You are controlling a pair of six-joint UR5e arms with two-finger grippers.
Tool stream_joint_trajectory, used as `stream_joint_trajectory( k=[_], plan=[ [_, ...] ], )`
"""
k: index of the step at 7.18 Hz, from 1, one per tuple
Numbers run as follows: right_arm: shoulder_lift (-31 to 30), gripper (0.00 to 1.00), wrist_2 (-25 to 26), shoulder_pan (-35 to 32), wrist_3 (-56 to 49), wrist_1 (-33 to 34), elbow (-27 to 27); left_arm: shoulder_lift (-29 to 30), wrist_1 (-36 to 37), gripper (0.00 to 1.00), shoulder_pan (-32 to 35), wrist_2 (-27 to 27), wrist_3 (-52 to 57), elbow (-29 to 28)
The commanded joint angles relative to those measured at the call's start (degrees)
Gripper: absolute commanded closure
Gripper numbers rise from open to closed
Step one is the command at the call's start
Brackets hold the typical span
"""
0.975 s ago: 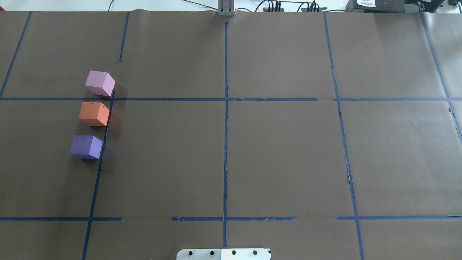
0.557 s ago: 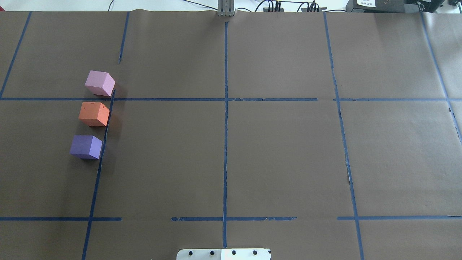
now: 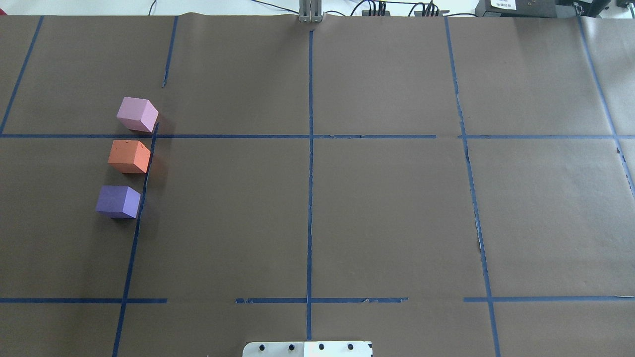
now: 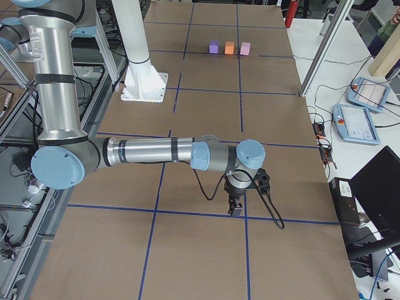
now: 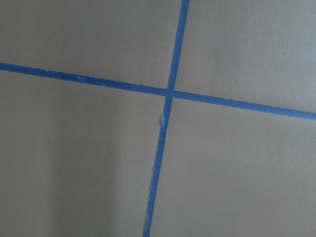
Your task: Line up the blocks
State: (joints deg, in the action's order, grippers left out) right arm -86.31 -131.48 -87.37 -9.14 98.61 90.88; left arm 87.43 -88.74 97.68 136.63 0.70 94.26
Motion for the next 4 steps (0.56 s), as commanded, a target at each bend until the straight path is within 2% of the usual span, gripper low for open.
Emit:
stream_joint_trajectory(
  k=[1, 4],
  plan=[
    [0.0, 0.0, 0.0, 0.0, 0.0, 0.0, 0.0, 0.19, -0.12, 0.0, -0.3, -0.05, 0.09, 0.22],
    [0.0, 0.0, 0.0, 0.0, 0.0, 0.0, 0.0, 0.19, -0.91, 0.0, -0.73, -0.05, 0.09, 0.14]
  ],
)
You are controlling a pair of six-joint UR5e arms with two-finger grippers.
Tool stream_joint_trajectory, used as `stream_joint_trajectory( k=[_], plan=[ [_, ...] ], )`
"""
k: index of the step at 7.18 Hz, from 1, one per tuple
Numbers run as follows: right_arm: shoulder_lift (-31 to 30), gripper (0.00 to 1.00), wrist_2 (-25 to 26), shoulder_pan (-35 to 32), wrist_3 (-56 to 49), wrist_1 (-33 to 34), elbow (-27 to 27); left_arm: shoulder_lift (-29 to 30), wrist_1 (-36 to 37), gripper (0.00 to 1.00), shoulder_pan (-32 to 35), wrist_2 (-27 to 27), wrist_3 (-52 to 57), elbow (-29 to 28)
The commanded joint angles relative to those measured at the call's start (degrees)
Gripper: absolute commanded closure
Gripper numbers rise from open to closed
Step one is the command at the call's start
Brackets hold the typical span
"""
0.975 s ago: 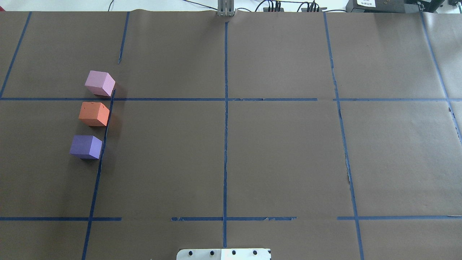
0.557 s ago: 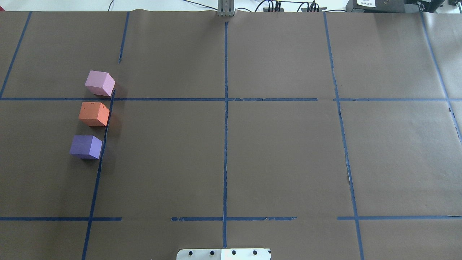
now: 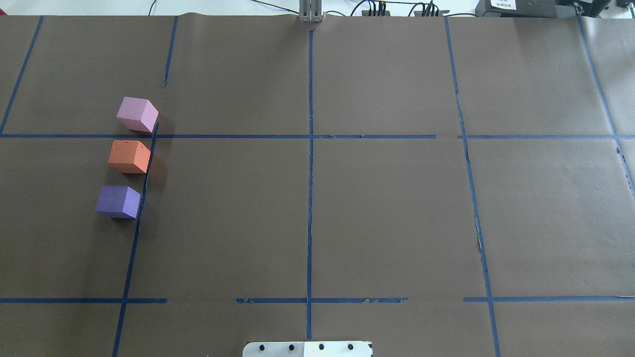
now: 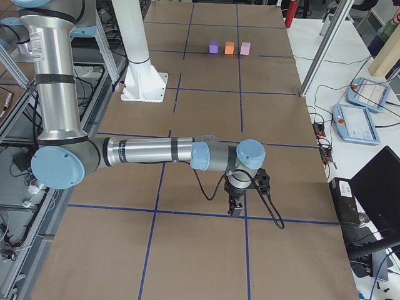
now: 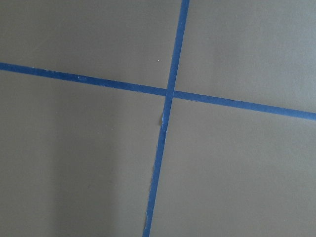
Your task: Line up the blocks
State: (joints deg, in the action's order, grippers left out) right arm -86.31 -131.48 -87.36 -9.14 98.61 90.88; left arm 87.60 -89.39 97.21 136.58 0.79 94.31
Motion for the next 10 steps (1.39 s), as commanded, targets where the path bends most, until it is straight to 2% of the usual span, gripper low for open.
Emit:
stream_joint_trajectory(
  k=[1, 8, 10],
  plan=[
    [0.0, 0.0, 0.0, 0.0, 0.0, 0.0, 0.0, 0.11, -0.95, 0.0, -0.53, 0.0, -0.09, -0.09],
    [0.0, 0.0, 0.0, 0.0, 0.0, 0.0, 0.0, 0.47, -0.96, 0.0, -0.97, -0.17, 0.0, 0.35],
    [0.0, 0.0, 0.0, 0.0, 0.0, 0.0, 0.0, 0.56, -0.78, 0.0, -0.88, -0.26, 0.0, 2.09]
  ],
)
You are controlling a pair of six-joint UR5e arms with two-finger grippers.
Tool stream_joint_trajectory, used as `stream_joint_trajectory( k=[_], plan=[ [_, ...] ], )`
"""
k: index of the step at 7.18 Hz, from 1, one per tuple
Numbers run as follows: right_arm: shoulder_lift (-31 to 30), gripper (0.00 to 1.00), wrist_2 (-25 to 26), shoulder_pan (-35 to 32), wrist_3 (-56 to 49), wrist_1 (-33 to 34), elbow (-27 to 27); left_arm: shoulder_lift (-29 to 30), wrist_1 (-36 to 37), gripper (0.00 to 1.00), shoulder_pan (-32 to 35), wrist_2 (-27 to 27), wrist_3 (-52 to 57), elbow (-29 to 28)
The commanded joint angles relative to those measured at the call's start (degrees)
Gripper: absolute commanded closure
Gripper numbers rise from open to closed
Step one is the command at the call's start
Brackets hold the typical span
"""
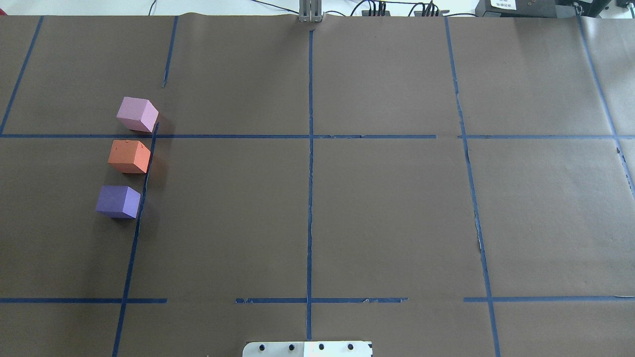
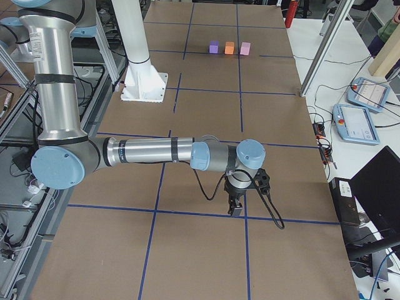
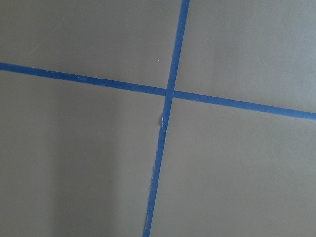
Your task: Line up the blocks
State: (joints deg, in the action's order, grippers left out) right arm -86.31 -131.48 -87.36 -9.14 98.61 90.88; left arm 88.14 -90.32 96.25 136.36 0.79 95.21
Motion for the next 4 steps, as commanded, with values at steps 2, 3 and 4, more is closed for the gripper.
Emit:
stream_joint_trajectory(
  k=[2, 3, 4],
  plan=[
    [0.0, 0.0, 0.0, 0.0, 0.0, 0.0, 0.0, 0.36, -0.03, 0.0, -1.05, -0.91, -0.61, 1.12],
    [0.0, 0.0, 0.0, 0.0, 0.0, 0.0, 0.0, 0.63, 0.22, 0.0, -1.06, -1.01, -0.7, 2.69],
    [0.0, 0.0, 0.0, 0.0, 0.0, 0.0, 0.0, 0.72, 0.05, 0.0, -1.15, -0.92, -0.62, 2.79]
  ],
)
